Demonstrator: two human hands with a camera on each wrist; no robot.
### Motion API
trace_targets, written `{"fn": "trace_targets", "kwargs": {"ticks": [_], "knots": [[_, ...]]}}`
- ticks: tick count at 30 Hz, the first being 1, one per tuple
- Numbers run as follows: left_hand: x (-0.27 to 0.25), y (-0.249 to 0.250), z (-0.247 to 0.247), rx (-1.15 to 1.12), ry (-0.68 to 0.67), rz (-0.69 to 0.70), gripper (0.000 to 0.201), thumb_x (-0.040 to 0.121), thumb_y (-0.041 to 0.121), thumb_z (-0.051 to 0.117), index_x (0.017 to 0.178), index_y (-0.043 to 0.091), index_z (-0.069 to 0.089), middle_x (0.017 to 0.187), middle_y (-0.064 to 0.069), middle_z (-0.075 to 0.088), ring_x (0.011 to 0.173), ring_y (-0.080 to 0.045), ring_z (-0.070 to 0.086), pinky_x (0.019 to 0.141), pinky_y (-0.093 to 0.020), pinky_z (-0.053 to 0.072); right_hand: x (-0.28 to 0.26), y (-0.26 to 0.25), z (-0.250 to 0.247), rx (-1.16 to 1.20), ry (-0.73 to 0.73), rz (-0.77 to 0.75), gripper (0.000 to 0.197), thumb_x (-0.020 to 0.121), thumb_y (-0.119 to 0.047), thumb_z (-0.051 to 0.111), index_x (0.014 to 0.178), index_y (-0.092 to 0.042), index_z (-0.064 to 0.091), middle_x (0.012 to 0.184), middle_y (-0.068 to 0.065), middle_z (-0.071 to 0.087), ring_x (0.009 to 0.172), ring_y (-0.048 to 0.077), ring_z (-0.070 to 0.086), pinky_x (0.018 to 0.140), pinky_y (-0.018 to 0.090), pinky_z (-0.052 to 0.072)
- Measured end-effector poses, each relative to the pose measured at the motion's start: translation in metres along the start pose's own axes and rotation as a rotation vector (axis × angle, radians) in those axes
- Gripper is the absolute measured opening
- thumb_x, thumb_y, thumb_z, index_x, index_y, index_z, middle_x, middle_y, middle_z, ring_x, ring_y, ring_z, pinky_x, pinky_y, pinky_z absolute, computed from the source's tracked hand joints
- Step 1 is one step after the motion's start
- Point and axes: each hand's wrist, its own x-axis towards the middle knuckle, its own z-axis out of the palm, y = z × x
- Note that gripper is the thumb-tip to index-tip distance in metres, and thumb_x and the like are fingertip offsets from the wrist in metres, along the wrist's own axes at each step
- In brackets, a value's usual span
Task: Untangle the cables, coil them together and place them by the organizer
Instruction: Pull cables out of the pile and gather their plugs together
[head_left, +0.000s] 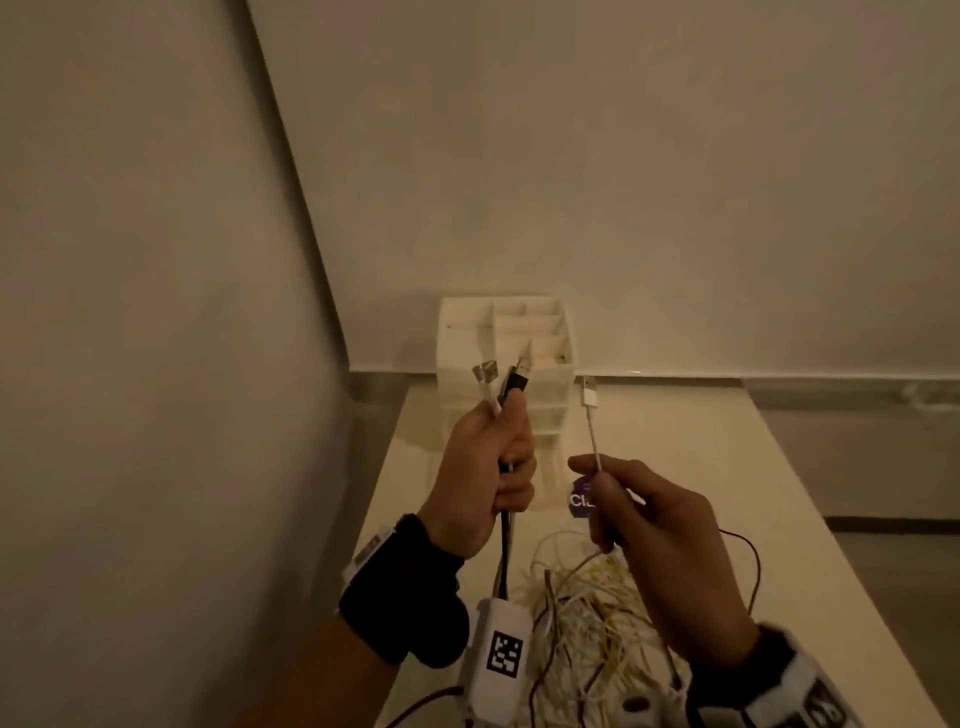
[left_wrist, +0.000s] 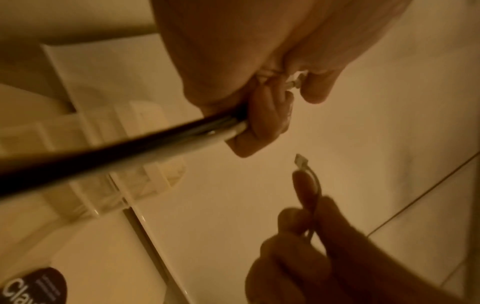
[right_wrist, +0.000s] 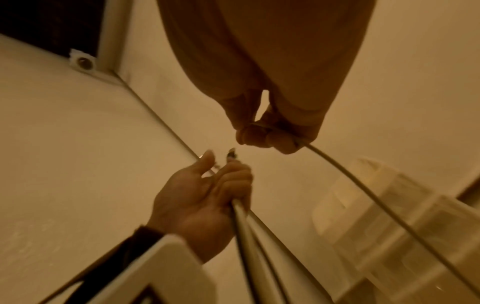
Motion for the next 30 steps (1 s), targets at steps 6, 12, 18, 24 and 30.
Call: {"fn": "trace_targets", "kwargs": {"ticks": [6,12,18,24,30], "knots": [[0.015,-0.013,0.051,0.239,-0.051,0.106,0.035,0.089,0.041,0.062,0.082,0.012,0.044,0.058,0.000,0.030,0.039,-0.008,0.028,0.039,-0.020,0.025,0.002,-0.012,-0.010,-0.209,0.122,-0.171,0.022,0.090,-0.019,0.060,0.100,-0.036,0.072,0.067,0.001,0.059,0.054,0.013,0.057,0.054,0.023,0.047],[0.024,-0.030,0.071,0.424,0.034,0.115,0.030,0.100,0.032,0.046,0.077,0.013,0.046,0.062,-0.002,0.037,0.047,-0.007,0.036,0.047,-0.021,0.033,0.006,-0.006,-0.028,-0.362,0.216,-0.160,0.010,0.085,-0.020,0.070,0.090,-0.026,0.076,0.065,-0.007,0.063,0.054,0.011,0.061,0.055,0.018,0.047],[0.029,-0.029,0.072,0.419,0.089,0.114,0.044,0.103,0.038,0.031,0.076,0.008,0.050,0.065,-0.002,0.052,0.051,-0.014,0.048,0.049,-0.028,0.042,0.004,0.006,-0.036,-0.183,0.070,-0.009,0.006,0.090,-0.022,0.064,0.088,-0.017,0.065,0.068,0.001,0.069,0.051,0.015,0.063,0.055,0.035,0.056],[0.040,0.002,0.058,0.129,0.172,0.215,0.039,0.104,0.038,0.028,0.073,0.016,0.038,0.059,0.001,0.031,0.043,-0.014,0.036,0.043,-0.028,0.042,0.007,0.034,-0.053,-0.234,-0.207,0.048,0.017,0.096,-0.018,0.055,0.084,-0.015,0.065,0.061,0.001,0.063,0.054,0.010,0.061,0.057,0.020,0.050],[0.046,0.039,0.032,0.107,0.290,0.367,0.038,0.103,0.042,0.031,0.070,0.023,0.033,0.055,0.007,0.024,0.038,-0.005,0.017,0.038,-0.014,0.017,0.008,0.077,-0.073,-0.307,-0.371,0.137,0.028,0.099,-0.018,0.051,0.074,-0.015,0.064,0.059,-0.001,0.060,0.057,0.005,0.058,0.062,0.023,0.049]]}}
